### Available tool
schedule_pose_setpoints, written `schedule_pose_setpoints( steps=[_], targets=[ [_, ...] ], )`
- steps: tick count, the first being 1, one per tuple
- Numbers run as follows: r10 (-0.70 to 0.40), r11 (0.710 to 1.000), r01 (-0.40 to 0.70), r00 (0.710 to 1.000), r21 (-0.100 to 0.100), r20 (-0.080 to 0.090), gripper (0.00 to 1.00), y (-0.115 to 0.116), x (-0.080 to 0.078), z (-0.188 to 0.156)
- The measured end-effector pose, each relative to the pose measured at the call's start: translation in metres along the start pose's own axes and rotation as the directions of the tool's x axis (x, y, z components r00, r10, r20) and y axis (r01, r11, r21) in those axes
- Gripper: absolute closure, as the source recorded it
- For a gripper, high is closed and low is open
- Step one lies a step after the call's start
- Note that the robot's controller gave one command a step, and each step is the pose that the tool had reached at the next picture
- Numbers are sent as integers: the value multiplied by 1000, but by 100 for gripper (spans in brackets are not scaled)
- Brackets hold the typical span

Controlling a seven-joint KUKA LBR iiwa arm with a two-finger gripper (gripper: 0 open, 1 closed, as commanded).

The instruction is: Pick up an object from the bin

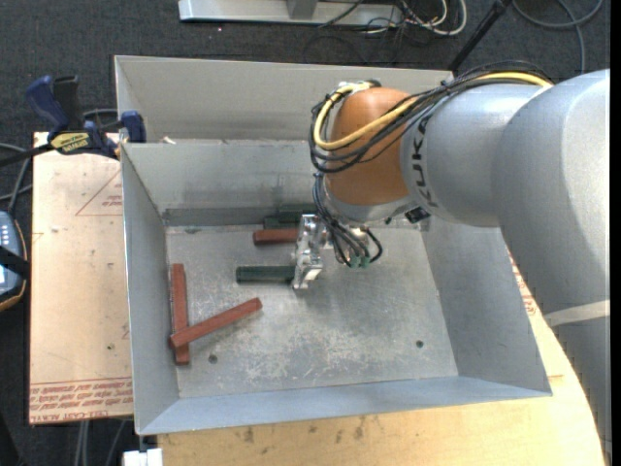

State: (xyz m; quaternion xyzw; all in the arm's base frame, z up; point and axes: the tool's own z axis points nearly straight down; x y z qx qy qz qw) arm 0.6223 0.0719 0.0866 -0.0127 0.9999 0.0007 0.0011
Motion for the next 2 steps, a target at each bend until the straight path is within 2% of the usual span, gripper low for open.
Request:
schedule_pose_setpoints(
  steps=[1, 2],
  targets=[
    [1, 1000, -1, 1000, 0, 0, 100, 0, 0, 0],
    [-6, 1000, 6, 1000, 0, 4, 100, 14, -5, -159]
  ],
)
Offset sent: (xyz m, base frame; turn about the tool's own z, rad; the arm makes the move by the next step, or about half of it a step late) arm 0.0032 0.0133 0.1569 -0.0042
